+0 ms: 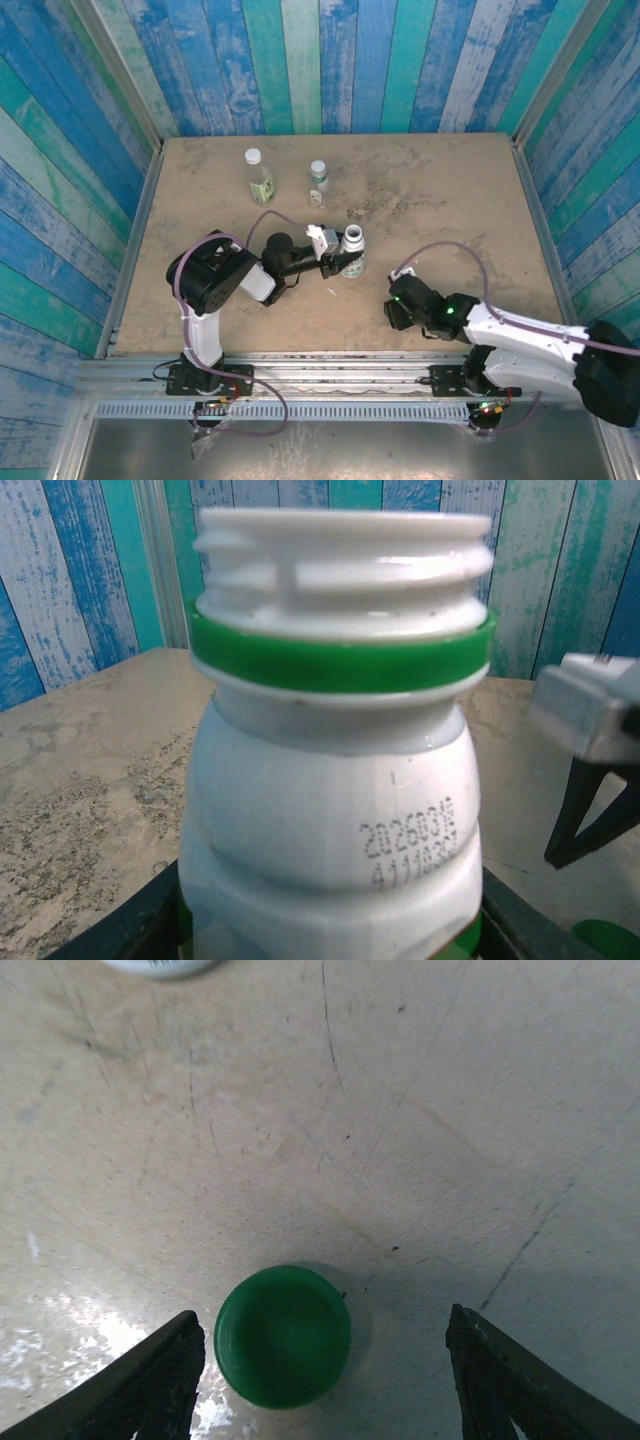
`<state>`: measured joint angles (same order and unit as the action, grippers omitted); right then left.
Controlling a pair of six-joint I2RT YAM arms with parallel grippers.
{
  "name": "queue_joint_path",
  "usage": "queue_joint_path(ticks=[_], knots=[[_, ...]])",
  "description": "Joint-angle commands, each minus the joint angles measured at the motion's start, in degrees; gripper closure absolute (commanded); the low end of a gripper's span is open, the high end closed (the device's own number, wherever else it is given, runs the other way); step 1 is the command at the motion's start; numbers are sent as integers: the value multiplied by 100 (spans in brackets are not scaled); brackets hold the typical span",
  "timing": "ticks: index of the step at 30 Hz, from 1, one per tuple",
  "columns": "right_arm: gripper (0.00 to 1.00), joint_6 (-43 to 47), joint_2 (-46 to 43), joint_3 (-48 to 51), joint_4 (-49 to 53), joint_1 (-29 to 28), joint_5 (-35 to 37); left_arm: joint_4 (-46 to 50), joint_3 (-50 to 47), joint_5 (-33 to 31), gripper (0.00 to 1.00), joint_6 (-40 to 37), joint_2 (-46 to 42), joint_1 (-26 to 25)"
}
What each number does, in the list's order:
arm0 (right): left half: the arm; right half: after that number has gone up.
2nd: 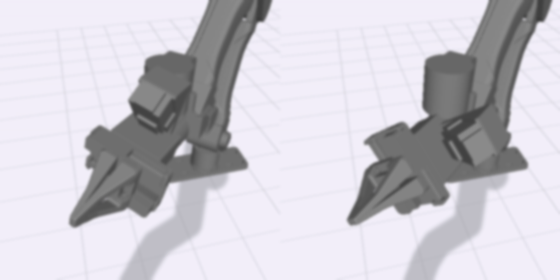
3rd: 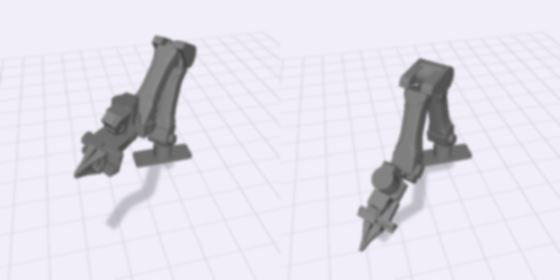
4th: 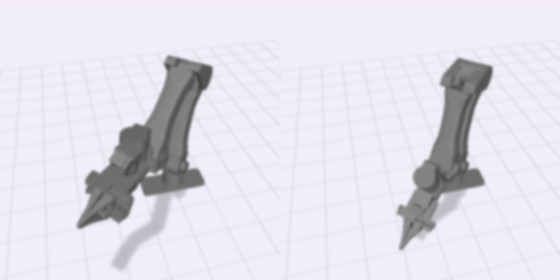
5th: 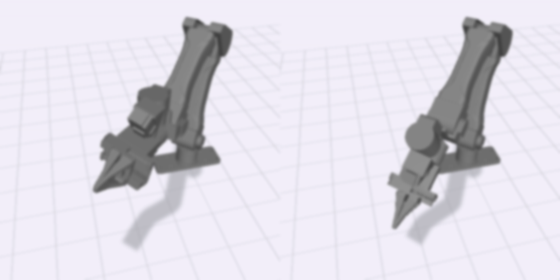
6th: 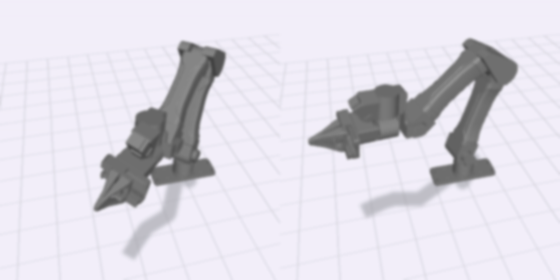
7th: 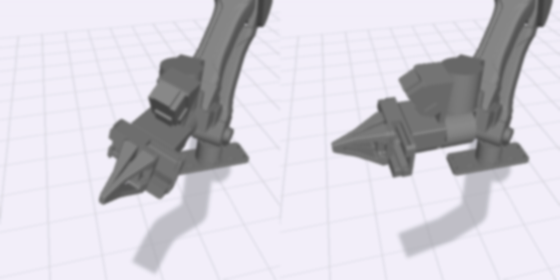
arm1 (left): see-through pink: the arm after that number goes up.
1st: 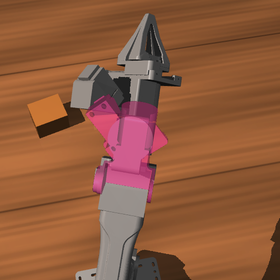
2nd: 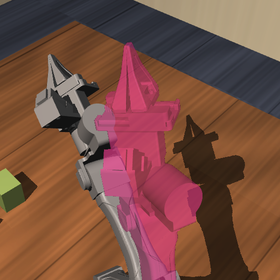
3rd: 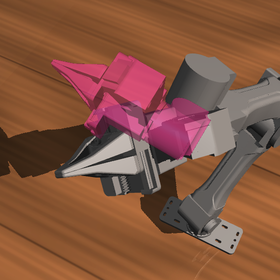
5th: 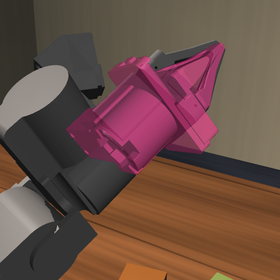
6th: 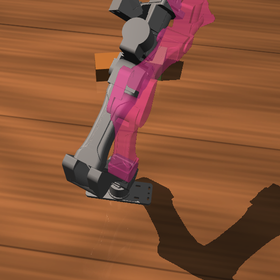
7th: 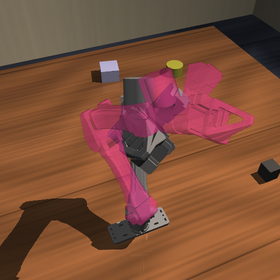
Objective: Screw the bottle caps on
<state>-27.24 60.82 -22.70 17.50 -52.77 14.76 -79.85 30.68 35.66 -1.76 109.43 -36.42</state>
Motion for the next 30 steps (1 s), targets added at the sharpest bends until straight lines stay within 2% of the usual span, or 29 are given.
queue_joint_path(ticks=[1,8,12,20,26,30], knots=[[35,-84,431,-188,-278,-34,-54,408,-125,20,46,-134,-281,-5],[48,-33,745,-173,-324,-28,-140,593,-87,50,45,-164,-322,-5],[45,-56,682,-165,-248,-30,-256,535,-141,18,45,-183,-316,-5],[53,-141,449,-94,-200,-31,-294,566,-114,58,45,-179,-299,-9],[51,-45,431,-103,-133,-25,-198,586,-132,64,45,-178,-300,-9],[50,4,453,-88,-141,-31,-385,625,-119,51,45,-211,-292,-5]])
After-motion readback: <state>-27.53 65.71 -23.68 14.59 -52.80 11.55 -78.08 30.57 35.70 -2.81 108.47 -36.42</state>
